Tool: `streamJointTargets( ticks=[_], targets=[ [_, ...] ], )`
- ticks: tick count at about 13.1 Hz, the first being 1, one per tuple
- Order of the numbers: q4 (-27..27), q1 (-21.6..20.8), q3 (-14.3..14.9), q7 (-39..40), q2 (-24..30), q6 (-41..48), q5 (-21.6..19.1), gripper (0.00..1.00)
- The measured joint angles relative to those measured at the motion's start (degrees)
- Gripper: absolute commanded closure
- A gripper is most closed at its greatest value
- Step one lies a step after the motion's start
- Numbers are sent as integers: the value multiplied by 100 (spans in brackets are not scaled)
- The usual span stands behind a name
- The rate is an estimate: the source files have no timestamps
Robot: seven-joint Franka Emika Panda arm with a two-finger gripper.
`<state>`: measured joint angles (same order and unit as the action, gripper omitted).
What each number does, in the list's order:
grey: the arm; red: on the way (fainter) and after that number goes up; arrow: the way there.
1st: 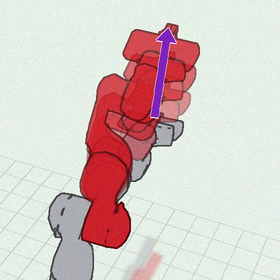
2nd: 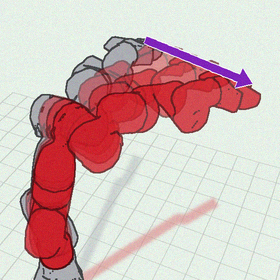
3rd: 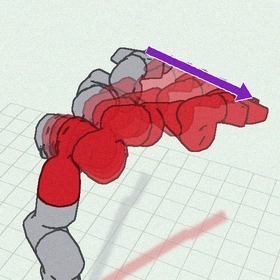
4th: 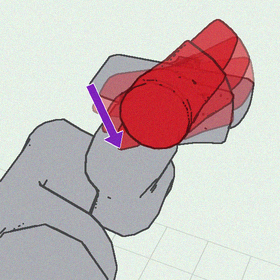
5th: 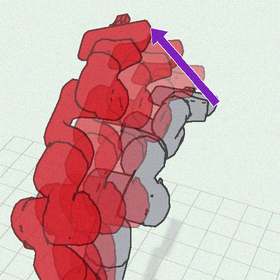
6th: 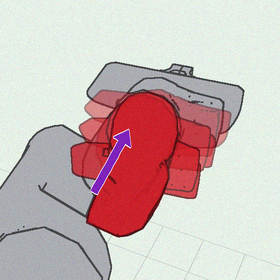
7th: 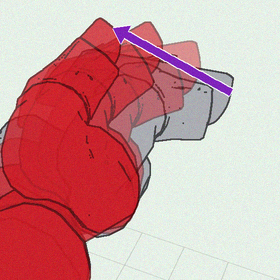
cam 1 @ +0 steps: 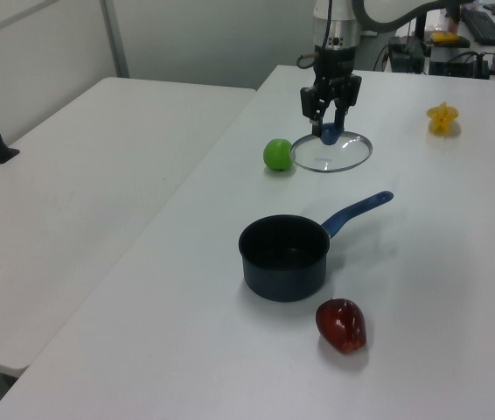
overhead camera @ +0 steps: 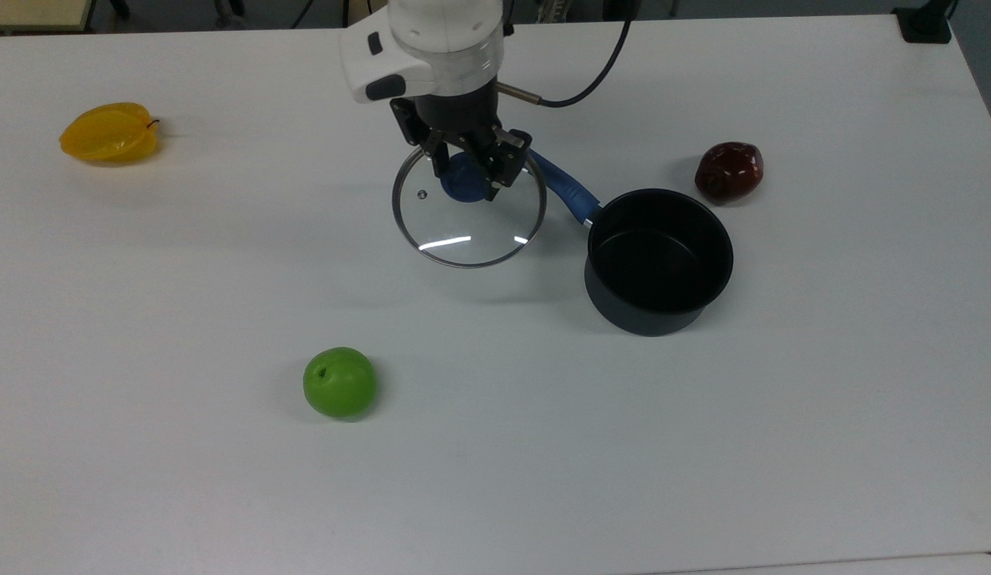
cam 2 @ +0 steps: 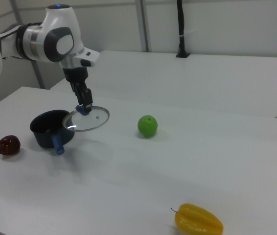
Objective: Open lid
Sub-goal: 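Lower the held lid onto the table between the pan and apple, then open the gripper, release the knob, and raise the gripper away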
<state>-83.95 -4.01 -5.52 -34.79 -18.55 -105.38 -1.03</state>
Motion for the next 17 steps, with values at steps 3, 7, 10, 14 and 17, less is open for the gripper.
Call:
streamJointTargets(
  ticks=[3, 7, 10, 14, 17],
  targets=[
    [-395, 173, -2, 98, -58, -624, 0, 63],
    [-716, 280, -2, 211, -272, -1192, 0, 63],
    [-948, 280, -3, 247, -524, -1560, 1, 63],
    [-962, 275, -4, 263, -740, -1771, 1, 61],
    [-974, 274, -4, 264, -821, -1808, 2, 38]
  ],
)
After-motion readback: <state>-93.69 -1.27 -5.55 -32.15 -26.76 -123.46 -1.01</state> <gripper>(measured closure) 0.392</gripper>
